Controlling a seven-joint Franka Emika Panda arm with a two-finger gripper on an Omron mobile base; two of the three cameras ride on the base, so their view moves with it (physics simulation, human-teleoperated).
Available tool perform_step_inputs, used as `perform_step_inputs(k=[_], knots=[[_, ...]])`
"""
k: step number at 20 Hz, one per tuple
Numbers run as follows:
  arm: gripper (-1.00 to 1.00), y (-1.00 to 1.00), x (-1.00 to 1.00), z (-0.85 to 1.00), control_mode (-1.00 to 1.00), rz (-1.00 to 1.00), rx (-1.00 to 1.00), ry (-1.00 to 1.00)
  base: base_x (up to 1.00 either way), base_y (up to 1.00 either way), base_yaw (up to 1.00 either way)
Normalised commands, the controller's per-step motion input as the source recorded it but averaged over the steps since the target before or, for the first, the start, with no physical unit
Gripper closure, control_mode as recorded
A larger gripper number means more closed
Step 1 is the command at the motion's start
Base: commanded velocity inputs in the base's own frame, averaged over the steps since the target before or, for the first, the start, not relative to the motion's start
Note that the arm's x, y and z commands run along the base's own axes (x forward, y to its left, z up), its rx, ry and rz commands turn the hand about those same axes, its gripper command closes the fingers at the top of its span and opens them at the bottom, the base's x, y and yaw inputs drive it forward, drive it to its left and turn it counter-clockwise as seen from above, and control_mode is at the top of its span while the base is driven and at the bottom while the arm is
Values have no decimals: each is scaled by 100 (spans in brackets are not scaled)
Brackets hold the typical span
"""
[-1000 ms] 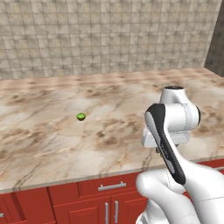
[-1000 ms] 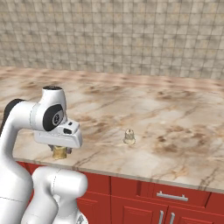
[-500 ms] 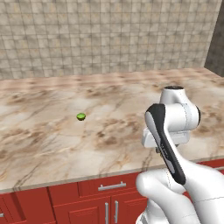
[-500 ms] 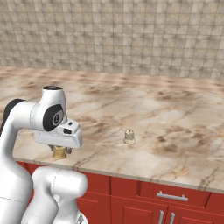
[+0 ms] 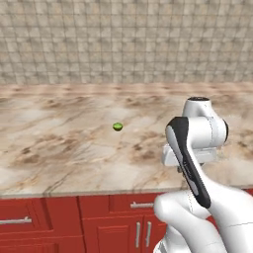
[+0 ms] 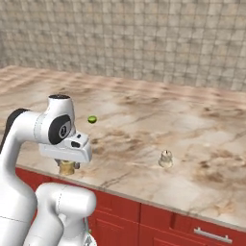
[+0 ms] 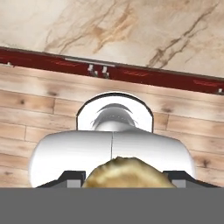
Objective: Pick the candle and candle from the dining table and place them in the open cabinet. Close the cabinet after placing the objects.
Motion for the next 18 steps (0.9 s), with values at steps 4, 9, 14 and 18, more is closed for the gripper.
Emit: perform_step_inputs(k=[4, 9, 14, 18], knots=[[100, 0, 0, 0, 100, 0, 0, 0, 0, 61, 58], [100, 0, 0, 0, 100, 0, 0, 0, 0, 70, 62], [100, 0, 0, 0, 100, 0, 0, 0, 0, 78, 68], [100, 0, 0, 0, 100, 0, 0, 0, 0, 74, 68]])
